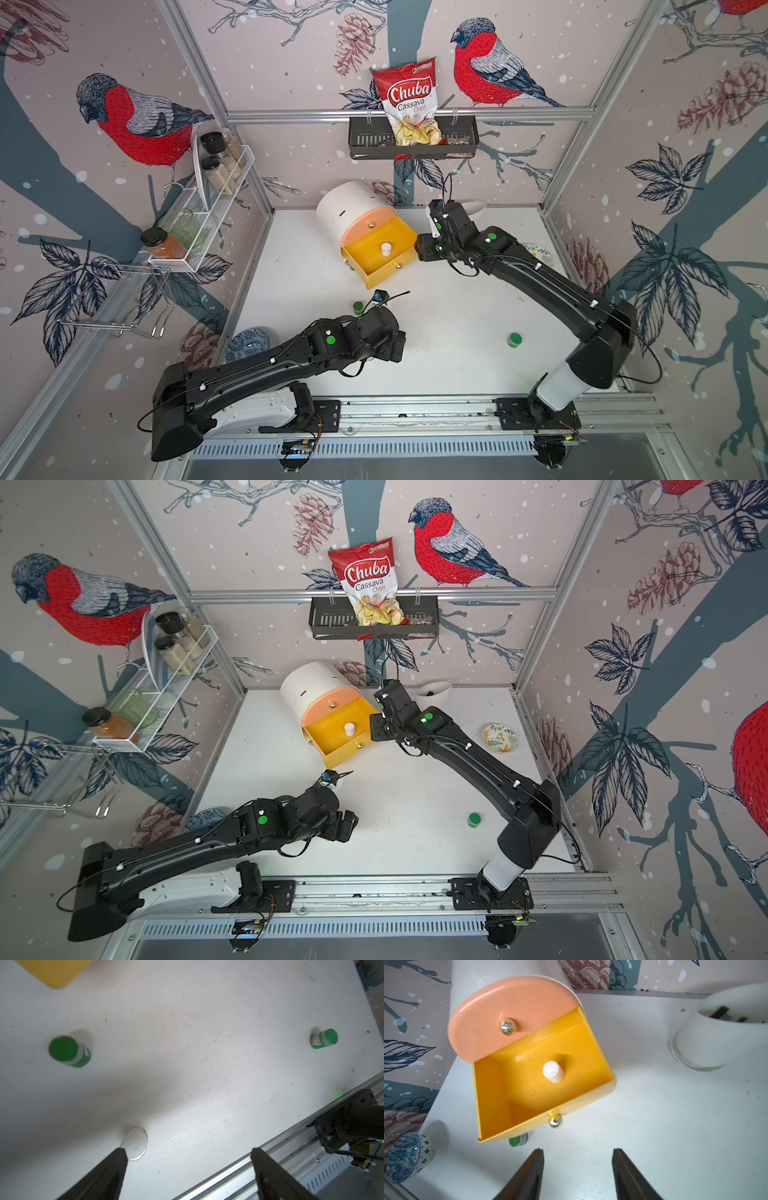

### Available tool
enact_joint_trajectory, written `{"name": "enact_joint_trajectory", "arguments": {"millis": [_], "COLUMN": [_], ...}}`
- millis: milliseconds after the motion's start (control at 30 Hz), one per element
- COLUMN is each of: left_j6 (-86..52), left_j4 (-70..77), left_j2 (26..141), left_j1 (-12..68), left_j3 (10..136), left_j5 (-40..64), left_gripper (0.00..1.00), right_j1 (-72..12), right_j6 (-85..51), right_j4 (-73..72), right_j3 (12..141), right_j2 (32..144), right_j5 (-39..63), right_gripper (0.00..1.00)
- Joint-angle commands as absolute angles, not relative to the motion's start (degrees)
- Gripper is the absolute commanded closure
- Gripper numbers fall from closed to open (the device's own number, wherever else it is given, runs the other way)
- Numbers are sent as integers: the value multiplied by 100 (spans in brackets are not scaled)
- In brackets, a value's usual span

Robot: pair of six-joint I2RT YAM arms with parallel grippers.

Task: Put the paint cans in the drawer according to color
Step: Pick up the paint can at the center of the board.

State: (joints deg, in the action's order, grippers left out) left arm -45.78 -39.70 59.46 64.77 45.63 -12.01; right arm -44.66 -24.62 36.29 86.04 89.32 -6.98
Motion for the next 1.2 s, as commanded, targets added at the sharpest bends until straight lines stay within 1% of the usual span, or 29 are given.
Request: {"name": "enact_joint_trajectory", "arguments": {"millis": [0,33,267,467,533,567,633,733,833,900,1033,1167], "left_j6": [-5499,-5644,-6155,-6146,-6099,-6062,-5971,-5839,-5565,-5449,-5384,-5346], "left_j4": [-4522,-4580,-4599,-4355,-4214,-4178,-4112,-4012,-3667,-3466,-3440,-3395], "left_j2": [5940,5937,5982,6257,6332,6375,6442,6541,6482,6384,6431,6709], "left_j1": [6556,6572,6593,6592,6572,6545,6491,6390,6125,5989,5942,5942], "left_j3": [4380,4313,3881,3720,3628,3605,3577,3562,3424,3334,3375,3443], "left_j5": [-1456,-1522,-1480,-1481,-1512,-1519,-1532,-1574,-1302,-1176,-1126,-941], "left_gripper": [10,13,14,17,23,28,30,31,31,33,35,37], "right_j1": [-4336,-4270,-3994,-3784,-3764,-3770,-3762,-3735,-3724,-3726,-3688,-3579], "right_j6": [-2765,-2798,-2891,-2962,-2962,-2962,-2954,-2962,-2971,-2971,-2970,-3023], "right_j4": [2569,2508,2035,1959,1982,1978,1969,1945,1962,2031,2098,1931], "right_j3": [7755,7584,6792,6656,6680,6670,6648,6610,6614,6665,6700,6565], "right_j2": [8354,8207,7611,7698,7716,7713,7707,7723,7775,7844,7929,7916], "right_j5": [-798,-795,-731,-254,-182,-170,-163,-128,-126,-171,-120,156], "right_gripper": [37,35,30,28,28,28,27,27,27,27,27,27]}}
